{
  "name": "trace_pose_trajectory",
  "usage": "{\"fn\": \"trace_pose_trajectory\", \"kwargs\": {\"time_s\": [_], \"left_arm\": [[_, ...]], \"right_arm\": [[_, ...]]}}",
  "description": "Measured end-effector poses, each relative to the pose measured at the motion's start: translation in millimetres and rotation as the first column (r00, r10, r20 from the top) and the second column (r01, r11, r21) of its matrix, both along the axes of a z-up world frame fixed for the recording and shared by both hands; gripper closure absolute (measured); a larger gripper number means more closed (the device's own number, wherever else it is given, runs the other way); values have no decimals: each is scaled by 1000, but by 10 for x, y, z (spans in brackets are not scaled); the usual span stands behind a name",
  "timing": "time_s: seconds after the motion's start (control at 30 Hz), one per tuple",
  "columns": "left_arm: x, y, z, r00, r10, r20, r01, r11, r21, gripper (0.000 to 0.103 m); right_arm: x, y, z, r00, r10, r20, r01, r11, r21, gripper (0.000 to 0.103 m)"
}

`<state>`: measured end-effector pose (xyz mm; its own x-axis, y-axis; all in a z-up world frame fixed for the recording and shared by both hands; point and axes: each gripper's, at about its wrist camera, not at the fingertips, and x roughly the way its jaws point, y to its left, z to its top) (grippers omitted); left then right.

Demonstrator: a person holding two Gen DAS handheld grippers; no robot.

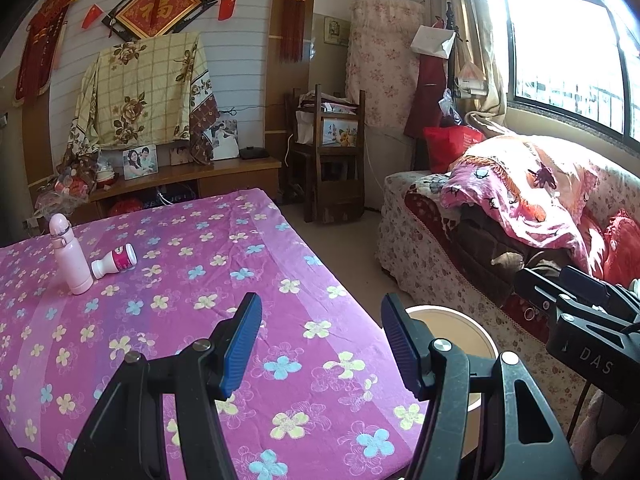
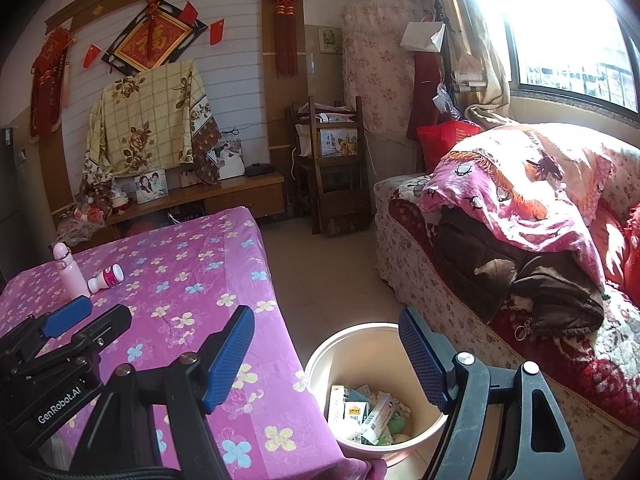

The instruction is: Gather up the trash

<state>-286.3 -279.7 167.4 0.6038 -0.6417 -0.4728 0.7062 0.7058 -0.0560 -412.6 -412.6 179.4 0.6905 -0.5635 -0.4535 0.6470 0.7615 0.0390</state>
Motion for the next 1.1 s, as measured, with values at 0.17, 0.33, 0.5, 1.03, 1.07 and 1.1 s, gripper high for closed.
{"fn": "trace_pose_trajectory", "kwargs": {"time_s": [0.17, 0.33, 0.5, 1.03, 1.07, 1.1], "left_arm": [[3, -4, -13, 1000, -1, -1, 1, 1000, 1, 40], [-4, -11, -6, 1000, 0, 1, 0, 1000, 2, 40], [-9, -16, -6, 1000, 1, -1, -1, 1000, 3, 40], [-7, 19, -54, 1000, 2, -6, -2, 1000, 5, 40], [-6, 21, -54, 1000, 2, -4, -2, 1000, 5, 40], [-6, 9, -45, 1000, 2, -4, -1, 1000, 5, 40]], "right_arm": [[0, -3, -2, 1000, 1, -1, -1, 1000, 1, 25], [-9, -13, -2, 1000, -1, -3, 1, 1000, 1, 25], [-9, -16, -5, 1000, -1, -5, 1, 1000, 2, 25], [1, -12, -10, 1000, -3, -10, 3, 1000, 4, 25], [3, -12, -14, 1000, -2, -11, 3, 1000, 5, 25], [4, -11, -19, 1000, -2, -11, 2, 1000, 6, 25]]}}
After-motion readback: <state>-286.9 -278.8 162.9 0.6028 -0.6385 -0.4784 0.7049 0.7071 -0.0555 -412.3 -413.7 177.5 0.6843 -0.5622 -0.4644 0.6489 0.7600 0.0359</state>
